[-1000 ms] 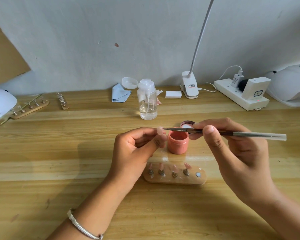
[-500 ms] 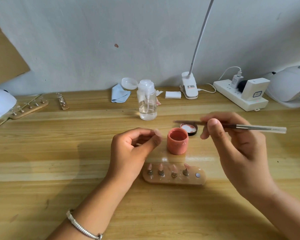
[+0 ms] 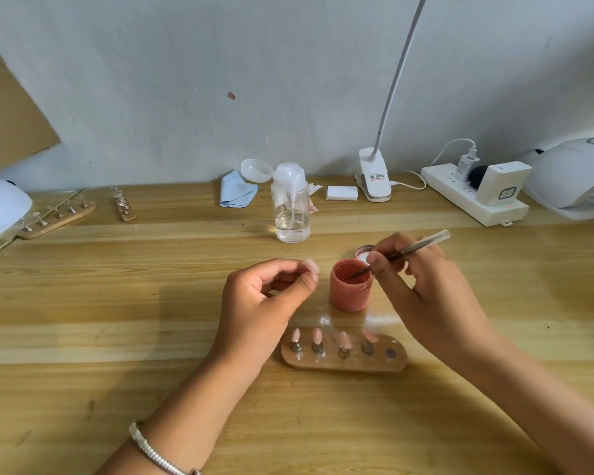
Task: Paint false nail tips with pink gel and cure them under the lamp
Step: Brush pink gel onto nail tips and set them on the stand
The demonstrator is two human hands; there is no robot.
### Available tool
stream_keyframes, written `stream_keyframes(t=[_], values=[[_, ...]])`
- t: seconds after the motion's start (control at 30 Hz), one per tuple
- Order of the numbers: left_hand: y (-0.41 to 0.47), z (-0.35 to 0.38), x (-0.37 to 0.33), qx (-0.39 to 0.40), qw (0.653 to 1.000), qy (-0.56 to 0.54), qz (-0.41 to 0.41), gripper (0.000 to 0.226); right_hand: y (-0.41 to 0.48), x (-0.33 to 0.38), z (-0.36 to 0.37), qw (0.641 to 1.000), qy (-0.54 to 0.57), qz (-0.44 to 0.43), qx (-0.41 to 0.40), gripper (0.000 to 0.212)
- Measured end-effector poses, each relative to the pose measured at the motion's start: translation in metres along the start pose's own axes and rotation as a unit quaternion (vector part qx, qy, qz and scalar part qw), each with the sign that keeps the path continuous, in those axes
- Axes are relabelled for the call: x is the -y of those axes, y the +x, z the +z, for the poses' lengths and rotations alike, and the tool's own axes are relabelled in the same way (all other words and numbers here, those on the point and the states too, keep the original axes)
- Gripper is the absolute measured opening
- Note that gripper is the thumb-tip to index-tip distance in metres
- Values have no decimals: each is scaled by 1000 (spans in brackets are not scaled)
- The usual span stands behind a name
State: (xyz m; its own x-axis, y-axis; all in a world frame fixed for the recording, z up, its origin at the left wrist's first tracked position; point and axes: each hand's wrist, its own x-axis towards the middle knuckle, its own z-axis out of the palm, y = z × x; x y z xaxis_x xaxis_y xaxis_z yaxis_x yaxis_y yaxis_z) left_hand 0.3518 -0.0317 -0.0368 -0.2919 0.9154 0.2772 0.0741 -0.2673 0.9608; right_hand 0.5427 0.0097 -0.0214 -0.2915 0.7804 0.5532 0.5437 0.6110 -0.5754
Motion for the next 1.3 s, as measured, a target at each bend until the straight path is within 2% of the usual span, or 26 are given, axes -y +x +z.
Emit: stream_keyframes(t=[0.37, 0.5, 0.63, 0.77, 0.9, 1.07, 1.3], values=[[1, 0, 2, 2, 1000, 8, 5, 15, -1, 2, 0, 1000, -2, 10, -19, 15], [0, -1, 0, 0, 1000, 17, 7, 12, 2, -3, -6, 991, 107, 56, -62, 18], [-1, -1, 1, 11, 1000, 16, 2, 11, 3, -6, -12, 939, 284, 151, -124, 24], [-1, -1, 1, 31, 999, 25, 5, 11, 1, -10, -14, 907, 354, 192, -126, 27], [-1, 0, 0, 47, 999, 22, 16, 10, -2, -1, -14, 890, 408, 161, -122, 25], [-2, 1, -1, 45, 999, 15, -1, 10, -10, 6, -13, 925, 374, 31, -58, 25], [-4, -1, -3, 43, 999, 5, -9, 8, -14, 10, -10, 937, 348, 9, -24, 23]])
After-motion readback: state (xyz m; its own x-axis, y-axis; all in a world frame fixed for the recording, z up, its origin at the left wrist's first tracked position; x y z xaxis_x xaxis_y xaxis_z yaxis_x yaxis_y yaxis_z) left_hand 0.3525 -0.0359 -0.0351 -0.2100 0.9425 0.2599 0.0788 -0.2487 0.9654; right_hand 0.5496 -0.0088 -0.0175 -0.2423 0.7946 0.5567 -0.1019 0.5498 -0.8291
